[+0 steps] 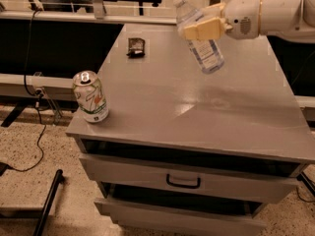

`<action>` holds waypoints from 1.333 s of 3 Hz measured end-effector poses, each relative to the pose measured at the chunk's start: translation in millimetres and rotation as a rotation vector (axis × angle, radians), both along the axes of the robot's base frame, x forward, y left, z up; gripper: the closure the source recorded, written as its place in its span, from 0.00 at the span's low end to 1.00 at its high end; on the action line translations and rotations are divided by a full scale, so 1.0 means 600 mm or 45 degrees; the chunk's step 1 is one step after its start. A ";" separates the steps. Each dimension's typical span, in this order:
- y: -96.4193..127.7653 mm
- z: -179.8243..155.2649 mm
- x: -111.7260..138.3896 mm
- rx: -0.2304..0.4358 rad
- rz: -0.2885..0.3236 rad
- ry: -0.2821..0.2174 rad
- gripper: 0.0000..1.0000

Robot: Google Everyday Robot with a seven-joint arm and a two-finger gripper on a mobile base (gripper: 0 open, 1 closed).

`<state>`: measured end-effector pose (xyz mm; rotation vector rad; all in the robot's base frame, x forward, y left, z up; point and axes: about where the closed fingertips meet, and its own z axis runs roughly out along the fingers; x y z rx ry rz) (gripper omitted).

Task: Place blue plastic bottle upright

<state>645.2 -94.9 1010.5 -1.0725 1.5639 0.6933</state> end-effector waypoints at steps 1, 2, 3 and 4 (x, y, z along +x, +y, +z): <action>-0.011 -0.007 -0.043 0.277 -0.036 0.022 1.00; -0.025 0.012 -0.079 0.537 -0.067 0.007 1.00; -0.029 0.028 -0.092 0.699 -0.080 -0.022 1.00; -0.025 0.044 -0.094 0.729 -0.089 -0.060 1.00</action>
Offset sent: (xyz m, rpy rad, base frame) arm -0.0714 -0.0335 0.0201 0.6673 -0.0164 -0.0883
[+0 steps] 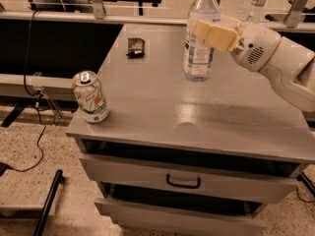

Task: Place blue plastic bottle upright

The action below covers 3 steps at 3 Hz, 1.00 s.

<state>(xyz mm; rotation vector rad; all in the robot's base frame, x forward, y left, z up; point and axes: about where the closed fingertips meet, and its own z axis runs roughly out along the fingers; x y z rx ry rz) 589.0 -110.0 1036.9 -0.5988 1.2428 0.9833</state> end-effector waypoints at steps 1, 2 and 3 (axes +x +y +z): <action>0.011 0.005 0.005 -0.086 -0.025 -0.027 1.00; 0.023 -0.012 0.011 -0.138 -0.062 -0.044 1.00; 0.042 -0.044 0.015 -0.133 -0.090 -0.059 1.00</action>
Offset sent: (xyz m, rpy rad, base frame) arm 0.0118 0.0222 -0.0283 -0.1633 -0.0586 -0.1029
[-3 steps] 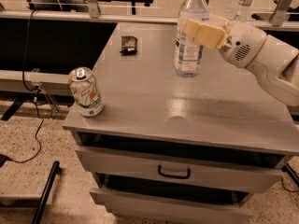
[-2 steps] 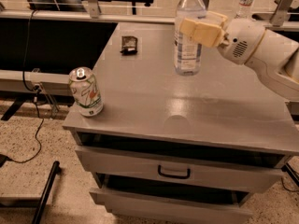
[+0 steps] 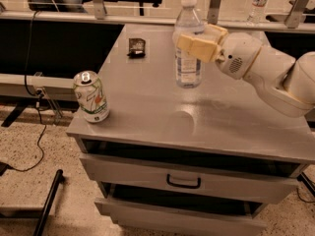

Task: Place blue plastic bottle upright

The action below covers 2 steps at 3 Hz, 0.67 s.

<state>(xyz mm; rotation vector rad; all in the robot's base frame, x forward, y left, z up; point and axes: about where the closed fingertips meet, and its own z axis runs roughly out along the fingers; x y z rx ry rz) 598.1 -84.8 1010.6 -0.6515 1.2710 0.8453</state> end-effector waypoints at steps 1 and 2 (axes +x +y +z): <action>0.026 -0.035 -0.002 0.018 -0.014 -0.048 1.00; 0.038 -0.048 -0.003 0.010 -0.014 -0.083 1.00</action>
Offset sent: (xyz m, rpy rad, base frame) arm -0.0021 0.0250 -0.0414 0.0013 -0.0963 -0.0206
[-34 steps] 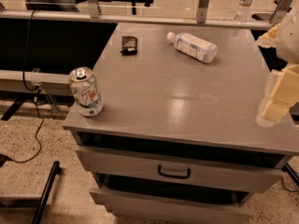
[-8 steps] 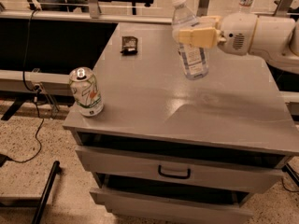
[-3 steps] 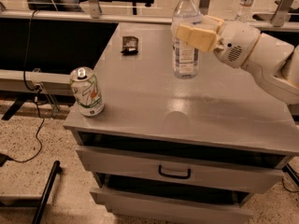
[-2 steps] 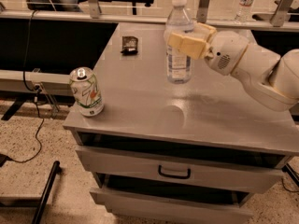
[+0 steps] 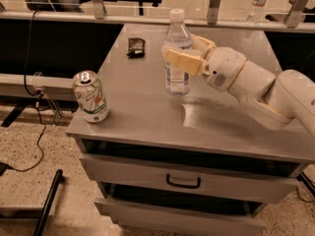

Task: Place blue plastic bottle upright

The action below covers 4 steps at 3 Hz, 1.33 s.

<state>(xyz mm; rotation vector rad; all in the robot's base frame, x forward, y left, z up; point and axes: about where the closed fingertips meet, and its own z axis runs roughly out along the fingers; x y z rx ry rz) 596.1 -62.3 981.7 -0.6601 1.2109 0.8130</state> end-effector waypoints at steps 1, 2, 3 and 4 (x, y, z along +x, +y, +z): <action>0.010 -0.011 -0.002 -0.078 0.003 -0.030 1.00; 0.016 -0.027 -0.005 -0.147 0.009 -0.035 1.00; 0.019 -0.035 -0.006 -0.155 0.015 -0.029 1.00; 0.023 -0.043 -0.008 -0.121 0.043 -0.015 0.86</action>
Offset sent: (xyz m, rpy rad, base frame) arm -0.0047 0.0084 -0.0328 -0.1758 -0.0200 0.0084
